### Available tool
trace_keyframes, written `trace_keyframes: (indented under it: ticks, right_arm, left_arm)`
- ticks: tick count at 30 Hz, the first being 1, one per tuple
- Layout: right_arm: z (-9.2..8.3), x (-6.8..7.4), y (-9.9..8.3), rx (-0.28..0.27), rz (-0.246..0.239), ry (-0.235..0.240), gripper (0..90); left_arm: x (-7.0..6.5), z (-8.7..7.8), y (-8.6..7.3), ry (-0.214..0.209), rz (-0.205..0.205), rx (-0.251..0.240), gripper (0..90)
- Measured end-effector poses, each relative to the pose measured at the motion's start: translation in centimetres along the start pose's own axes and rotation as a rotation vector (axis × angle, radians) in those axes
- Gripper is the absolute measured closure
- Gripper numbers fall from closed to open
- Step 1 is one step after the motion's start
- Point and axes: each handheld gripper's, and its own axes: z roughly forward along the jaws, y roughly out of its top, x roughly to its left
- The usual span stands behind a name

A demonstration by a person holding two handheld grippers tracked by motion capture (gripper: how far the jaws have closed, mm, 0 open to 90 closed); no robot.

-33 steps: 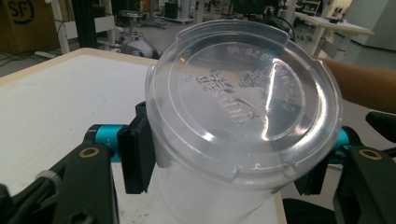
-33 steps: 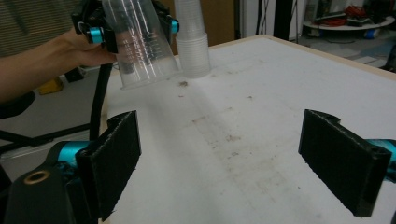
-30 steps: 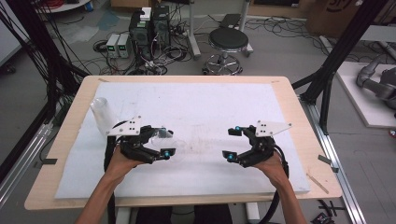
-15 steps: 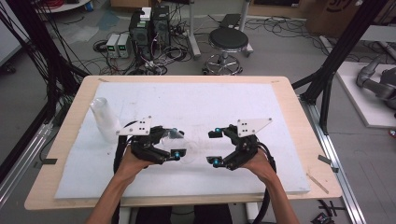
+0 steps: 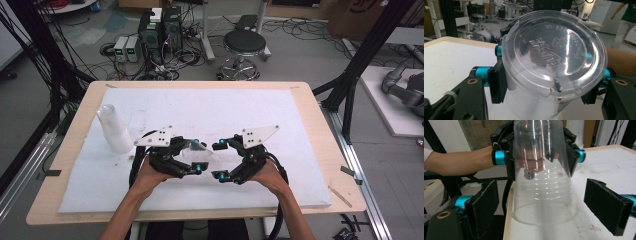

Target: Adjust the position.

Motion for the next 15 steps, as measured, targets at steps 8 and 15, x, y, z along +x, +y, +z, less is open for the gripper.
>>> trace_keyframes:
  ticks: [8,15]
  right_arm:
    - [1.0,0.1,0.1,0.023,-0.005,0.018,12.7]
    - [1.4,0.2,0.1,0.028,-0.012,0.017,12.7]
  left_arm:
    - [-0.2,0.5,0.7,-0.011,0.013,-0.005,36.0]
    - [-0.2,1.0,0.9,-0.016,0.015,-0.007,36.0]
